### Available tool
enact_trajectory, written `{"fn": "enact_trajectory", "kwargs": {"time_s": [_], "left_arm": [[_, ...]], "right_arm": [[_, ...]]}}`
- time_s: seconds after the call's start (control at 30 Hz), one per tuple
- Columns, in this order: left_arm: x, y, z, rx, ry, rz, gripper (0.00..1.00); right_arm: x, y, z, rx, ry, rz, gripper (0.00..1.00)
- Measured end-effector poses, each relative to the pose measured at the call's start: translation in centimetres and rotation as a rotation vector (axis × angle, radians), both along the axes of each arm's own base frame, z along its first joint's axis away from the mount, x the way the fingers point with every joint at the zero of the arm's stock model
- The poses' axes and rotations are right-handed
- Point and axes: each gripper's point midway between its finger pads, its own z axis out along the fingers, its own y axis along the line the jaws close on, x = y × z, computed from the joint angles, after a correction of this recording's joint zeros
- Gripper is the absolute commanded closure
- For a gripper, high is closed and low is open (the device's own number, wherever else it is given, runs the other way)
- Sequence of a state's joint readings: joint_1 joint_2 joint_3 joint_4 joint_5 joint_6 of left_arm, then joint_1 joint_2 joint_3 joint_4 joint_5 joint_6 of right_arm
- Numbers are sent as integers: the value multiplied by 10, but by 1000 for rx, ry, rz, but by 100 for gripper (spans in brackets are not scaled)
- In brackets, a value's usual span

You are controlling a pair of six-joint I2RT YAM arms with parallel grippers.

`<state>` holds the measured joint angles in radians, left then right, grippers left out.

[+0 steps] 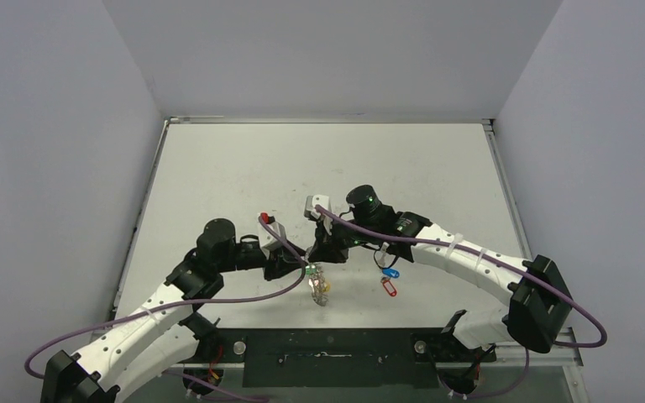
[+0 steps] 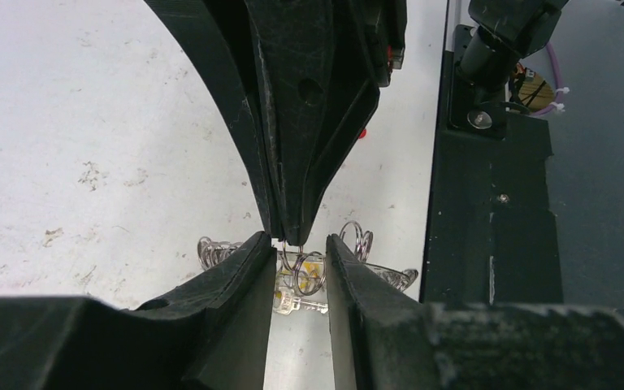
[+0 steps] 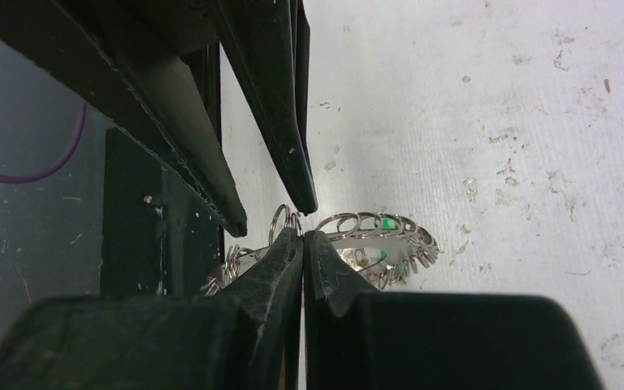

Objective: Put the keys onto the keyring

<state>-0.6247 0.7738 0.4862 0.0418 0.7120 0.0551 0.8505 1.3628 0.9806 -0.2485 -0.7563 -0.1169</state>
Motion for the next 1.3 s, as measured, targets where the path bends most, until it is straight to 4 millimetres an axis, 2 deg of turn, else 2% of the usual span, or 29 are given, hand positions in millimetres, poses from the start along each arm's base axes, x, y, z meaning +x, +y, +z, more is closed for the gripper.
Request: {"fn": "enact_trajectory", "kwargs": {"time_s": [0.2, 0.5, 0.87, 1.0, 1.13, 1.23, 1.3], "left_arm": [[5, 3, -4, 20, -40, 33, 85], [8, 13, -11, 47, -77, 84, 72], [8, 11, -25, 74, -54, 68, 74], [9, 8, -24, 64, -60, 63, 75], [10, 5, -19, 48, -74, 60, 84], [9, 4, -18, 41, -70, 55, 100], [8, 4, -19, 41, -63, 52, 100]], "right_arm": [[1, 4, 6, 27, 1, -3, 100], [1, 8, 11, 53, 1, 4, 100], [0, 9, 13, 61, 12, 6, 100], [0, 9, 13, 62, 13, 6, 100], [0, 9, 13, 62, 14, 6, 100], [0, 9, 13, 63, 12, 6, 100], [0, 9, 13, 61, 14, 5, 100]]}}
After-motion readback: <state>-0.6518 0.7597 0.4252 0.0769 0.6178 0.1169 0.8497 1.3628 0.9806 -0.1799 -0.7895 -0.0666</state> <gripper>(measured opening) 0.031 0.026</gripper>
